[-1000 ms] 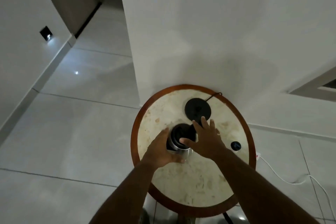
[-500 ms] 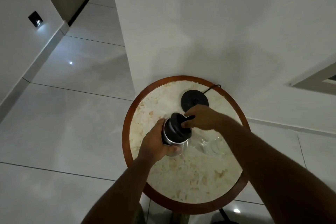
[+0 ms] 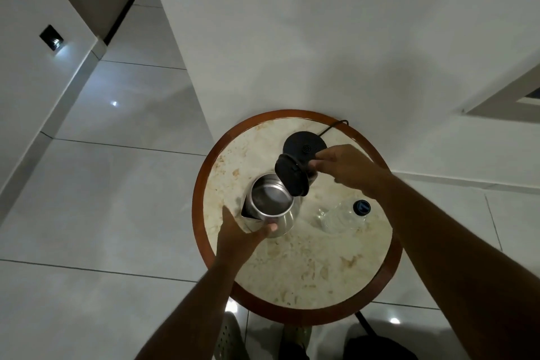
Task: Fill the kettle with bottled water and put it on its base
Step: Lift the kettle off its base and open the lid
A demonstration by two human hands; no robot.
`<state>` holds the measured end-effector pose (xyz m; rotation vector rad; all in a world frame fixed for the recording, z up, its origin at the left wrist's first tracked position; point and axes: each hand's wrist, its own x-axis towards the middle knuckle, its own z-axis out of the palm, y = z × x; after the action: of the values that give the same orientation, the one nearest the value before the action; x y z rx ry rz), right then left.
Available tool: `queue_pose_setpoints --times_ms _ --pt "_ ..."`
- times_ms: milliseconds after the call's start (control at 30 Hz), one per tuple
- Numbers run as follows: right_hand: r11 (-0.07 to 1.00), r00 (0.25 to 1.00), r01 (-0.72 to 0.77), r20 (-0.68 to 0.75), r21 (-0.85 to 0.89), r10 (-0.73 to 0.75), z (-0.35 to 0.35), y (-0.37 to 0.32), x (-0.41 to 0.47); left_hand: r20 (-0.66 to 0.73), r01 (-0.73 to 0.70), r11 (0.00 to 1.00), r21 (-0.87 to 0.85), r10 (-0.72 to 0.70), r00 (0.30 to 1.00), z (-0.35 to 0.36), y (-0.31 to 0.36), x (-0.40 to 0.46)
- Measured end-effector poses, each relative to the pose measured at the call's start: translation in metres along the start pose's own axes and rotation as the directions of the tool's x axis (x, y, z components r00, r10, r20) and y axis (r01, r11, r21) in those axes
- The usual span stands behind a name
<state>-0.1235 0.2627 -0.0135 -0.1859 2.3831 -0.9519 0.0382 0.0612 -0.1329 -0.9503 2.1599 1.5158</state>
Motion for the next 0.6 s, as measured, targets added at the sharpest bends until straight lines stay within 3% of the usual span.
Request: queue_pose_setpoints --times_ms 67,133,233,400,500,600 --pt "0.983 0.993 -0.013 -0.12 -0.185 -0.009 -0.008 0.016 -0.008 0.043 0.214 0.975 -0.06 -0.212 0.976 0.016 -0.011 -0.008" --pt "0.949 0.986 -0.072 -0.167 -0.308 0.021 -0.014 0.032 -0.024 0.189 0.312 0.95 0.006 -0.307 0.933 0.04 -0.011 -0.02" --pt "0.902 0.978 -0.096 -0.208 -0.421 0.007 -0.017 0.052 -0.048 0.339 0.085 0.993 0.076 -0.106 0.935 0.082 0.008 -0.032" --pt "0.881 0.996 -0.037 -0.089 -0.472 -0.006 -0.005 0.058 -0.07 0.35 -0.308 0.946 0.104 0.255 0.901 0.135 0.064 -0.018" --pt "0.81 0.999 -0.034 -0.039 -0.585 0.013 0.008 0.06 -0.062 0.389 -0.412 0.892 0.187 0.318 0.865 0.15 0.086 -0.002" --pt "0.744 1.0 0.004 -0.011 -0.668 -0.015 0.009 0.065 -0.057 0.412 -0.414 0.902 0.12 0.334 0.848 0.158 0.087 0.008"
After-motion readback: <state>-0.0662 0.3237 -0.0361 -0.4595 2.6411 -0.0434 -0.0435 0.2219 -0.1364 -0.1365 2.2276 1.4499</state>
